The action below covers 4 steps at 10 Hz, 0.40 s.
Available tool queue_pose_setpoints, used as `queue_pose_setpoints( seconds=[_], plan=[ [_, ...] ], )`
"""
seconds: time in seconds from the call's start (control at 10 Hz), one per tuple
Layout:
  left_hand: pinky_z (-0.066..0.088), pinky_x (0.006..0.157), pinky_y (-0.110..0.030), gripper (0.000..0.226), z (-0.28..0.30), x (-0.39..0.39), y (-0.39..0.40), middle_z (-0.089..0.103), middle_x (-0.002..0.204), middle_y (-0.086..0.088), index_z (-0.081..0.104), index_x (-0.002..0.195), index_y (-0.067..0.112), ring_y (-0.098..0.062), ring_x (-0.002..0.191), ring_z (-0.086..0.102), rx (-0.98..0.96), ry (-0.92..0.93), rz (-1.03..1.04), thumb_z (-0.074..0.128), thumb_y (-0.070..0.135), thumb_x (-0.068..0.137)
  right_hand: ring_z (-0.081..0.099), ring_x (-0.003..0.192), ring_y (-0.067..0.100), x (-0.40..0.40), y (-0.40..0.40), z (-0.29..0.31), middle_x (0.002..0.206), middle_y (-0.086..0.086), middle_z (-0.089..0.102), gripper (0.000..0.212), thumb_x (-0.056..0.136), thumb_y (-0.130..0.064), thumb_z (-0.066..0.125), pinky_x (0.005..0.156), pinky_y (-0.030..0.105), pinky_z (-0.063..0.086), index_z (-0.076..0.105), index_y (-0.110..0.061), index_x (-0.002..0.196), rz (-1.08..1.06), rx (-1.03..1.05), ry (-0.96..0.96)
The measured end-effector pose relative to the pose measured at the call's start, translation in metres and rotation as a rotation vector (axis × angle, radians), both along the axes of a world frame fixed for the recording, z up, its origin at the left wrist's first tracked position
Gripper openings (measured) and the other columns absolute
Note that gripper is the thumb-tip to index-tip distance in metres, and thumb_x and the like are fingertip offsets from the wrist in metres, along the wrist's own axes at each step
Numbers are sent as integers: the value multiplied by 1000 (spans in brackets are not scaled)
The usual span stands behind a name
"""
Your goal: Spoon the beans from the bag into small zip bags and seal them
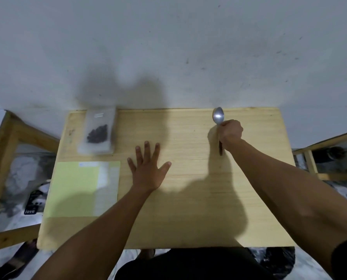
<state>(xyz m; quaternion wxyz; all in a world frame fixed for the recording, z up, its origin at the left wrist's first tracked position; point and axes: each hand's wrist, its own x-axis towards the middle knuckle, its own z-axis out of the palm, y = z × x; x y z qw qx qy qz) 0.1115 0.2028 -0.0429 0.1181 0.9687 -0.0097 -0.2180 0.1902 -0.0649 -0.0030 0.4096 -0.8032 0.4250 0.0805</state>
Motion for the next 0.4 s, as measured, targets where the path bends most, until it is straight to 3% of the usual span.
queue_pose_setpoints(
  seconds=[0.1, 0.2, 0.3, 0.4],
  plan=[
    [-5, 116, -62, 80, 4, 1, 0, -19, 162, 5, -7, 152, 43, -28, 149, -19, -3, 18, -3, 32, 74, 88, 62, 87, 31, -3, 1, 1, 89, 11, 62, 22, 89, -7, 49, 83, 41, 56, 69, 0, 96, 16, -23, -22],
    [-6, 116, -62, 81, 8, 5, 0, -21, 162, 6, -7, 152, 43, -27, 148, -21, -6, 50, 1, 33, 73, 89, 57, 77, 27, -6, 3, 3, 75, 7, 59, 20, 90, -11, 51, 68, 33, 51, 67, -4, 80, 35, -12, -55],
    [-4, 116, -62, 79, 15, 5, 1, -21, 161, 7, -6, 152, 42, -28, 148, -21, -21, 107, -6, 37, 67, 91, 57, 76, 26, -11, 6, 11, 71, 5, 57, 24, 93, -22, 51, 62, 31, 46, 63, -8, 77, 85, -35, -89],
    [6, 115, -63, 71, 23, 19, 1, -11, 163, 4, 6, 153, 39, -31, 150, -9, -38, 171, -7, 37, 60, 93, 61, 103, 31, -14, 15, 14, 111, 11, 64, 33, 92, -31, 50, 86, 40, 52, 63, -11, 116, 154, -73, -132]
  ],
)
